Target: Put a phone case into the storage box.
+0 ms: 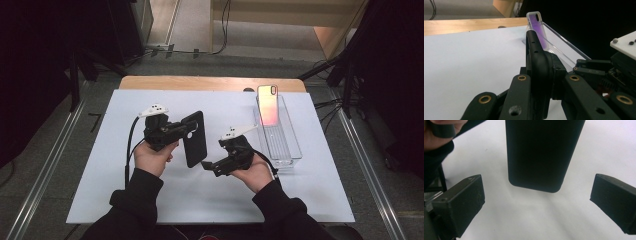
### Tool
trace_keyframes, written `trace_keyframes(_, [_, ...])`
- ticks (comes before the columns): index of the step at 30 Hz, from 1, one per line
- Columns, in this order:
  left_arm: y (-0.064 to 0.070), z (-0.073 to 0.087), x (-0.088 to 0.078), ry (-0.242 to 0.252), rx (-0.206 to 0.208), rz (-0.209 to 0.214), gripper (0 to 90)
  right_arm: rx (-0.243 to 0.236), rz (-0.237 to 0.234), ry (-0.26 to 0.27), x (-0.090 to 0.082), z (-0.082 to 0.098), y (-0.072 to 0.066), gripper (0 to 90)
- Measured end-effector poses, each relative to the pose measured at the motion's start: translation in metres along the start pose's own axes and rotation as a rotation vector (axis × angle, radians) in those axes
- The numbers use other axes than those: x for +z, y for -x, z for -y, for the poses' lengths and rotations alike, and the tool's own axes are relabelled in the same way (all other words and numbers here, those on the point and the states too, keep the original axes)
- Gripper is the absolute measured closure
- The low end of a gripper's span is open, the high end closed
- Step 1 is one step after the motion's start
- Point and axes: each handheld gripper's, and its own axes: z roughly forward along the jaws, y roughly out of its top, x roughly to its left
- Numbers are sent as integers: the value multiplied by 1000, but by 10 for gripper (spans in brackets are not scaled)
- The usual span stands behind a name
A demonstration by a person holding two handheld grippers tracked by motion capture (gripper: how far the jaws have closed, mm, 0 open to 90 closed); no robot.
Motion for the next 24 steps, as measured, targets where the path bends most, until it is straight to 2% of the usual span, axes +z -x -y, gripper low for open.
trace_keyframes(3, [1, 1, 0, 4, 22, 5, 820, -7, 31, -9, -1, 2, 0, 0])
trace_keyframes(7, [3, 3, 3, 8, 31, 2, 820, 17, 34, -18, -2, 1, 2, 0])
trace_keyframes(11, [8, 5, 6, 3, 24, 13, 820, 41, 62, 16, -5, 0, 0, 0])
trace_keyframes(15, [12, 7, 9, -1, 21, 13, 819, 45, 65, 38, -8, -3, -2, 0])
trace_keyframes(24, [23, 9, 13, -7, 20, 37, 819, 95, 122, 105, -11, -7, -8, 0])
